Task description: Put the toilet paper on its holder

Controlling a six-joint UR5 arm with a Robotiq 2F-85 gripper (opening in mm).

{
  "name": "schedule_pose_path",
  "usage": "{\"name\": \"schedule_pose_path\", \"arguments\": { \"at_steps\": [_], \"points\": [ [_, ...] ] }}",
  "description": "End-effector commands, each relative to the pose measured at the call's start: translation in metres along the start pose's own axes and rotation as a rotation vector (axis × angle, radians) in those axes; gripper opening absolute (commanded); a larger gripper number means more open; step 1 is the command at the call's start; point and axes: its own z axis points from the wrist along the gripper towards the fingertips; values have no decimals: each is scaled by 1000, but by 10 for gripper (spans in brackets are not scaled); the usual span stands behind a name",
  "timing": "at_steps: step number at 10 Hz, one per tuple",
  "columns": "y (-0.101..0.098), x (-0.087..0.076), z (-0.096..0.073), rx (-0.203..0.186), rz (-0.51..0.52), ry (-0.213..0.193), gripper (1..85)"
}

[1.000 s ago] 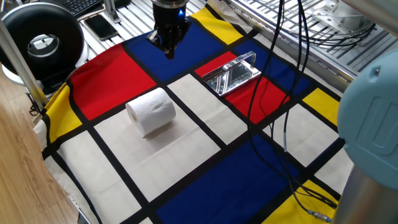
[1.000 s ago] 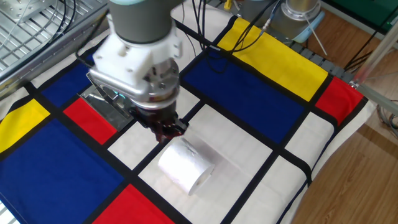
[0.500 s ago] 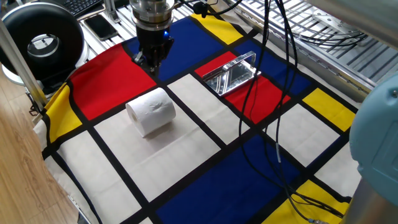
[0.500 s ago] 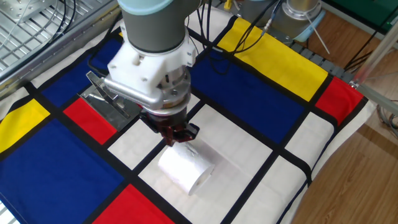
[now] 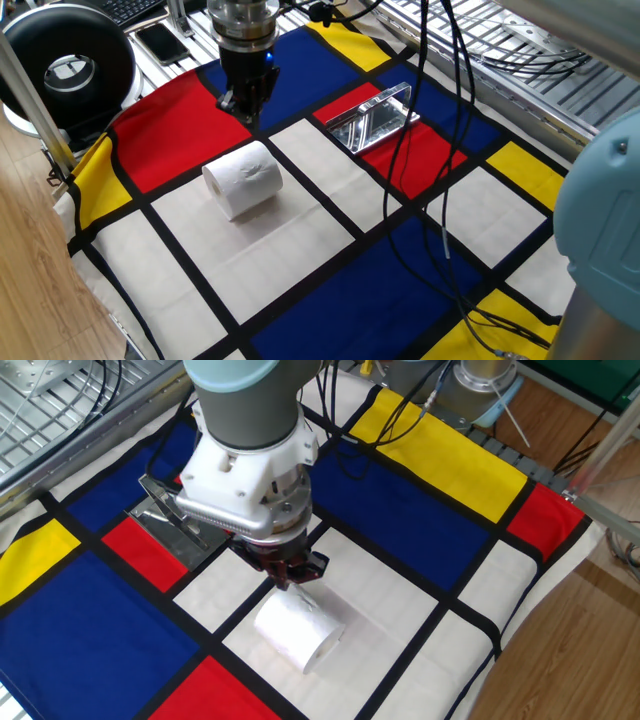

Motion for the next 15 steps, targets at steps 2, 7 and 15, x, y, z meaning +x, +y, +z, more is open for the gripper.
{"name": "schedule_pose_path", "arguments": {
  "at_steps": [2, 7, 15],
  "points": [
    [9, -14, 15, -20, -10, -24, 120],
    [11, -41, 31, 27, -434, -103, 680],
    [31, -28, 31, -44, -743, -72, 670]
  ]
}}
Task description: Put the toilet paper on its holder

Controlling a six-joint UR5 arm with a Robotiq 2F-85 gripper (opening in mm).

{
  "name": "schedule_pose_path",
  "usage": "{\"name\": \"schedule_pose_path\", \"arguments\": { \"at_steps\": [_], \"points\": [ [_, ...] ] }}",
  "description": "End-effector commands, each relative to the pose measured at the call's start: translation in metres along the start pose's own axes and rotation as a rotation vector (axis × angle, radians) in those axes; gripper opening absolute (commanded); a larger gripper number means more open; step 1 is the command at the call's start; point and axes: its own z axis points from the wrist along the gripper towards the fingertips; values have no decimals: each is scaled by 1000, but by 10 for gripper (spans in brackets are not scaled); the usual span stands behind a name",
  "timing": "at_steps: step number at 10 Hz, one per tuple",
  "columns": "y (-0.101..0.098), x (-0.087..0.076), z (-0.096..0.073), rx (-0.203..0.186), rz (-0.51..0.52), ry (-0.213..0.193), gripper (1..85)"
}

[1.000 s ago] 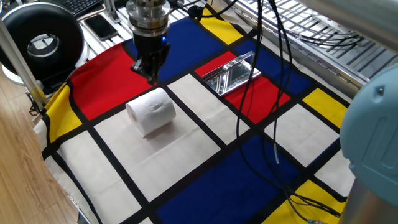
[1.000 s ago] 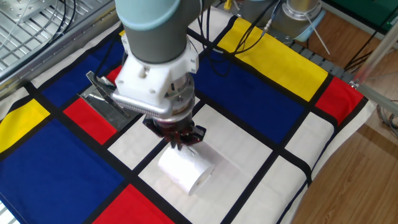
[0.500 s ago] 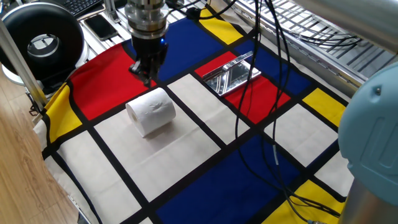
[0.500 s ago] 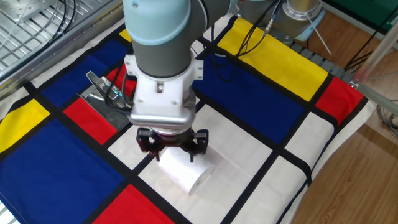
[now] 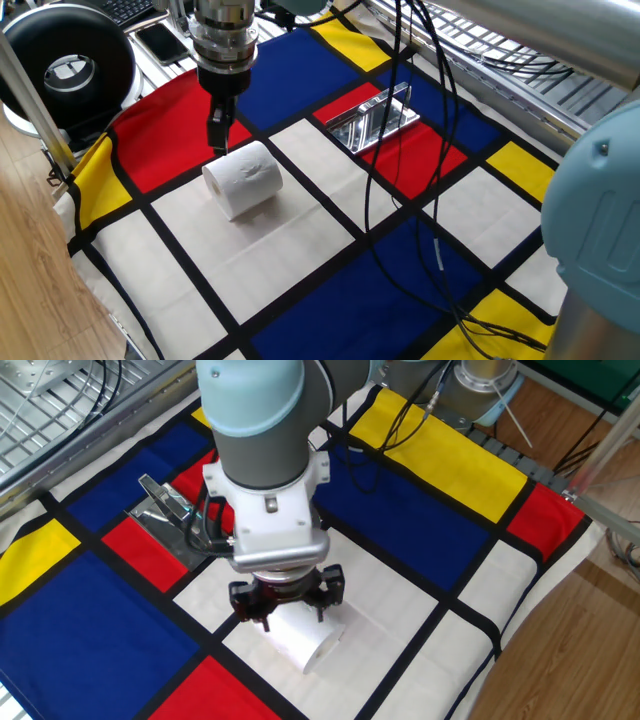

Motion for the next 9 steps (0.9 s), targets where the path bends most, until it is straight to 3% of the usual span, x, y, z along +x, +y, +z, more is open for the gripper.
{"name": "schedule_pose_path", "arguments": {
  "at_steps": [1, 2, 6, 9],
  "points": [
    [2, 4, -1, -11, -96, 14, 667],
    [-2, 6, -1, 4, -36, 24, 680],
    [-14, 20, 1, 40, -188, 83, 607],
    [-11, 25, 4, 26, -232, 87, 617]
  ]
}}
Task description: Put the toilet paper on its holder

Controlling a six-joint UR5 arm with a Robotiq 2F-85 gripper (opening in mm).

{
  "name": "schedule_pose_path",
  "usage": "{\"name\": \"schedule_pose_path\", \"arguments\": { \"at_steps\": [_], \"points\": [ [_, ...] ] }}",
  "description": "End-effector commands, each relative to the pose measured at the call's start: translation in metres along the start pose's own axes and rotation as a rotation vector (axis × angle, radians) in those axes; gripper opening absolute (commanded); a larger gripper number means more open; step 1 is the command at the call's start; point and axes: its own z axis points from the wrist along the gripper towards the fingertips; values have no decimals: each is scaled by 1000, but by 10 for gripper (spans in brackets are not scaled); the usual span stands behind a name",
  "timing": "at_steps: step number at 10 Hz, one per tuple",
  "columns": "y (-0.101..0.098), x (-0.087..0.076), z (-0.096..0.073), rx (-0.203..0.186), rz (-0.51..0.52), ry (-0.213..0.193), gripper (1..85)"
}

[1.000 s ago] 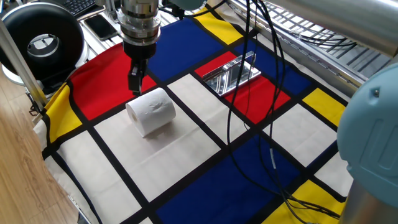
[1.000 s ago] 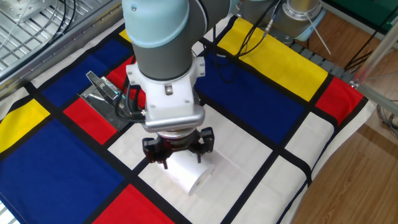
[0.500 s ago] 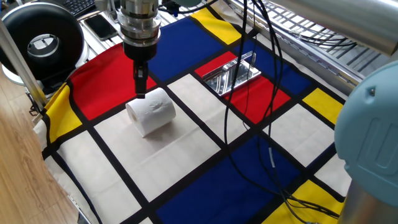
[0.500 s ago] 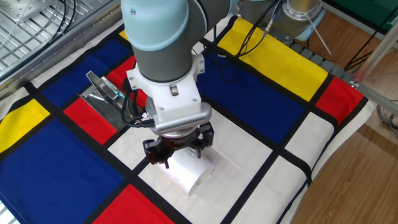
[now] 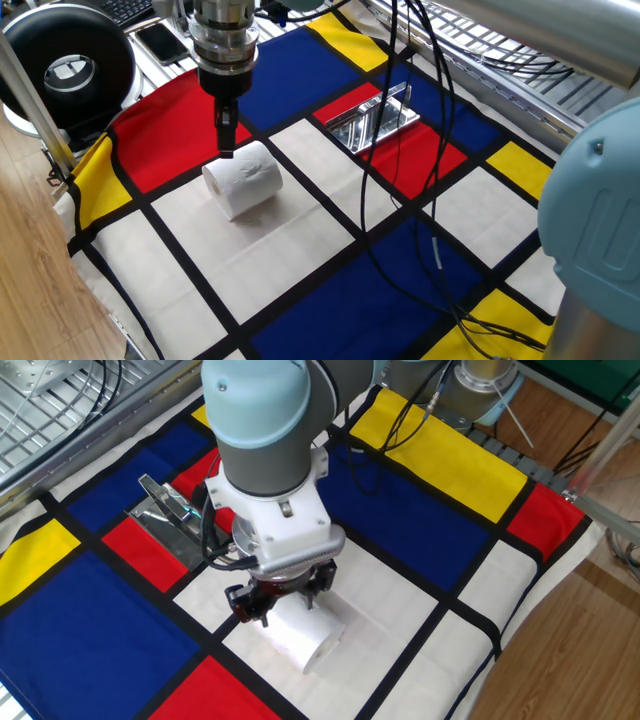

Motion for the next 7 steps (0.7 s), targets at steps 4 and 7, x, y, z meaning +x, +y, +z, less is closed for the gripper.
{"name": "schedule_pose_path", "arguments": {
  "at_steps": [4, 7],
  "points": [
    [1, -2, 4, -6, -50, -23, 690],
    [4, -11, 4, -15, -36, -58, 690]
  ]
}}
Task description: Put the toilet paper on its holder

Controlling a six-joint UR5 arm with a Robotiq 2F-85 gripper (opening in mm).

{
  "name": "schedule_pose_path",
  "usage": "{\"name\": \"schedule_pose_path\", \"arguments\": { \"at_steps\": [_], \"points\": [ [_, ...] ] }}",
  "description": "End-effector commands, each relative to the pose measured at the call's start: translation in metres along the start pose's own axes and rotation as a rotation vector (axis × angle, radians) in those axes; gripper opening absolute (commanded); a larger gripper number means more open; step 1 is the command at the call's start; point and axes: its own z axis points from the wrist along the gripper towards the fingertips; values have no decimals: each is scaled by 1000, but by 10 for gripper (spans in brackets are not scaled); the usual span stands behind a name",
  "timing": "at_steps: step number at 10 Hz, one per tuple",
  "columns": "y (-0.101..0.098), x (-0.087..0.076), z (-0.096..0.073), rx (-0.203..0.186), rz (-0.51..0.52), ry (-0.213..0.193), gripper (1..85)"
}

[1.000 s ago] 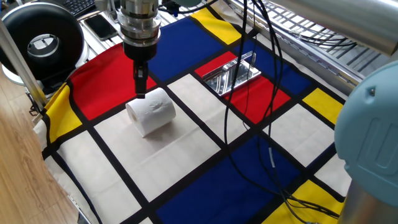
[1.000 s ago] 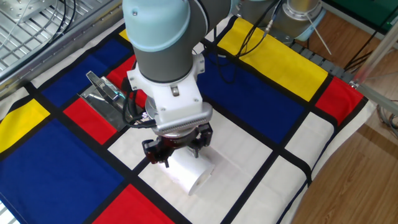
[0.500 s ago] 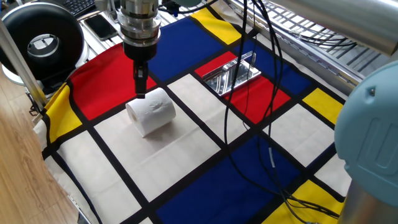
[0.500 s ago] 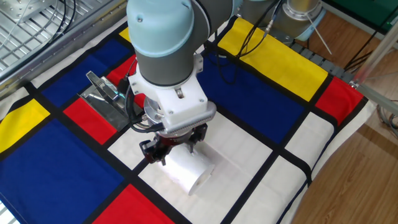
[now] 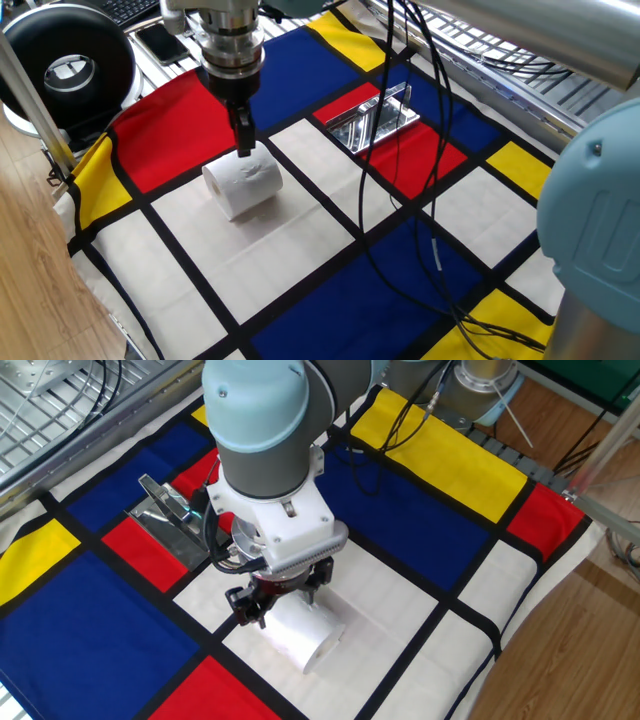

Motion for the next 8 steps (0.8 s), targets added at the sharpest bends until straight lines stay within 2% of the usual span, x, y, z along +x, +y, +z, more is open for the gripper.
{"name": "schedule_pose_path", "arguments": {
  "at_steps": [1, 4, 8],
  "points": [
    [5, -11, -1, -22, 4, -46, 693],
    [10, -10, -1, -42, -22, -43, 720],
    [9, -5, -3, -22, -77, -16, 757]
  ]
}}
